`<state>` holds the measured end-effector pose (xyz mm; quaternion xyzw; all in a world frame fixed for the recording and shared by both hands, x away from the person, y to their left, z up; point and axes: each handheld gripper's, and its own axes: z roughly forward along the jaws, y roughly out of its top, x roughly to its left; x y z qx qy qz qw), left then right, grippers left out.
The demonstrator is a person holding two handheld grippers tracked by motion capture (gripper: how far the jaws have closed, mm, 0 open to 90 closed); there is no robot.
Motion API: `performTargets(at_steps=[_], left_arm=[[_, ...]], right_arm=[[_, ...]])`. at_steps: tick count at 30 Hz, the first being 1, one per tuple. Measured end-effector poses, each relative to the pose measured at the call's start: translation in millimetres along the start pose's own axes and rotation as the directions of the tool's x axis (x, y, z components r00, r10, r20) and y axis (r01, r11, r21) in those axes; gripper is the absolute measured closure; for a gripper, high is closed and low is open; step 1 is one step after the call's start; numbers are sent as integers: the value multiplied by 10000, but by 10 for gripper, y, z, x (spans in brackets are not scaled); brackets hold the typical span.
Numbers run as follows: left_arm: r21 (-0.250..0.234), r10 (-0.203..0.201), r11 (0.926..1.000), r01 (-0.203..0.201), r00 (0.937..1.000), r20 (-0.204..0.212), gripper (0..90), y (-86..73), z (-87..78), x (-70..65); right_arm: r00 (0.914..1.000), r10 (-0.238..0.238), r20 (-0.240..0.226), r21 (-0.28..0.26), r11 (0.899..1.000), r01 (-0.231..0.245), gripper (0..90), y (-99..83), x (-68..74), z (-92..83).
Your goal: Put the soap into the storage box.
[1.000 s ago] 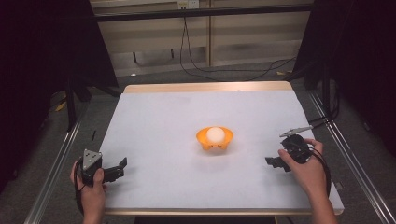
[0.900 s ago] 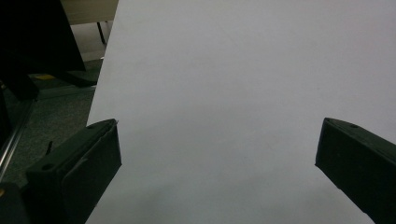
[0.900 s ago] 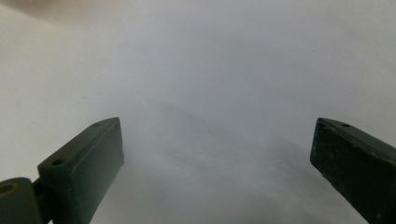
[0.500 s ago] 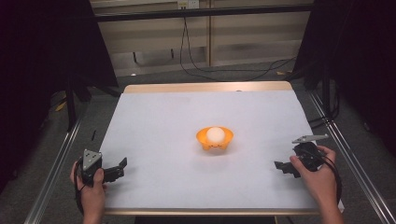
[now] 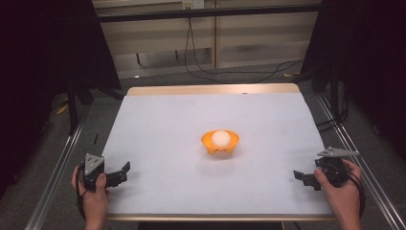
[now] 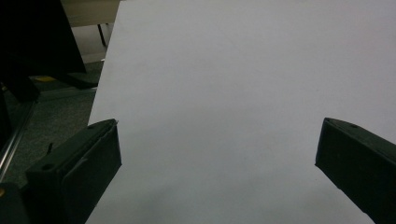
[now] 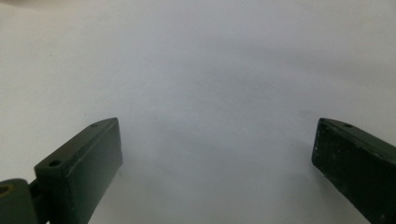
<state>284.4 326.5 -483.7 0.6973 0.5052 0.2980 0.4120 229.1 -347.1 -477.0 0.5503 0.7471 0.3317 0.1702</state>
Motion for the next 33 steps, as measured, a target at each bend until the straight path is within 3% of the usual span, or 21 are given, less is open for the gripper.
performTargets(at_steps=[6, 17, 21, 23, 26, 27, 29, 33], left_arm=[[-30, -14, 10000, 14, 10000, 2, 1, -1, -3, -1], [-50, -49, 10000, 49, 10000, -3, 1, -2, -5, 4], [-63, -61, 10000, 61, 10000, -9, 1, -2, -6, 6], [-57, -49, 10000, 49, 10000, -3, 1, -2, -6, 6], [-42, -65, 10000, 65, 10000, -11, 1, -2, -4, 6], [-14, -48, 10000, 48, 10000, 20, 1, -1, -3, 8], [-4, -44, 10000, 44, 10000, 27, 1, 0, -3, 8], [-62, -79, 9999, 79, 10000, 56, 1, -2, -5, 11]], right_arm=[[9999, 117, 54, -452, 9989, -115, 14, -104, -48, -64], [9994, 348, -69, -1552, 9872, -354, 13, -302, -94, -207], [9984, 494, -288, -2078, 9767, -543, 17, -368, -110, -245], [9952, 798, -561, -2229, 9706, -904, 17, -411, -124, -241], [9942, 924, -546, -2819, 9538, -1042, 32, -457, -126, -280], [9942, 924, -546, -2819, 9538, -1042, 32, -457, -126, -280], [9946, 948, -431, -3120, 9444, -1035, 37, -480, -116, -299], [9953, 922, -293, -3205, 9423, -967, 36, -486, -102, -300]])
